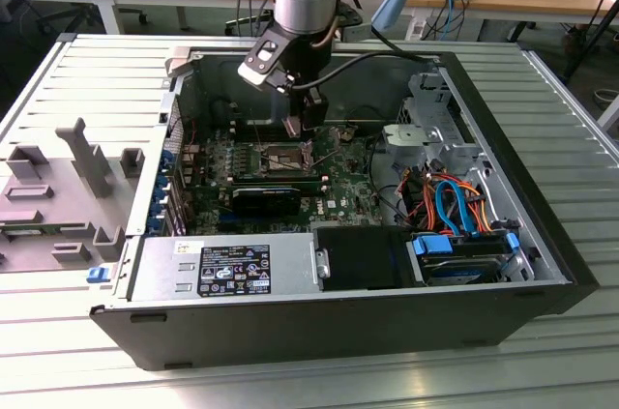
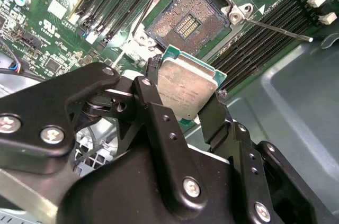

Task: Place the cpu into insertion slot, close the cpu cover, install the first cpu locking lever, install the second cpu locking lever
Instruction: 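Place the cpu into insertion slot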

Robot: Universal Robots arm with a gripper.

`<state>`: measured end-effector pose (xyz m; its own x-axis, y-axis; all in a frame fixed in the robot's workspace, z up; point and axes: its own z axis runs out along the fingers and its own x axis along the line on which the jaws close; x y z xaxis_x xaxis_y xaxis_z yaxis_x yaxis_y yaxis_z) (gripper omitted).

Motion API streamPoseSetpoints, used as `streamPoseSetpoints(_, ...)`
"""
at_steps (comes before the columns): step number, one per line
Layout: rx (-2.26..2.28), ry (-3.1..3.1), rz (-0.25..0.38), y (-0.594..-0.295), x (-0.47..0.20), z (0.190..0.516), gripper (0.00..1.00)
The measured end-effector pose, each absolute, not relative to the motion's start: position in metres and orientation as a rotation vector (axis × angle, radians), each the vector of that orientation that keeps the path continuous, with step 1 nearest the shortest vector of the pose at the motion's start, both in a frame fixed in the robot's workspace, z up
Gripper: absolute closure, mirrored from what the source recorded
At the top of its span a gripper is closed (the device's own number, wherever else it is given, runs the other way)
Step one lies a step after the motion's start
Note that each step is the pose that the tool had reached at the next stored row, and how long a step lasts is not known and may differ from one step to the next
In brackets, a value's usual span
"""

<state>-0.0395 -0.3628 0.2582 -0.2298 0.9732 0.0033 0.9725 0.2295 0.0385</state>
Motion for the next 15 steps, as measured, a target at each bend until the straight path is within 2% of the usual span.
streamPoseSetpoints(15,2.125,2.275,0.039,-0.3637,-0.0396,0.2495,0.45)
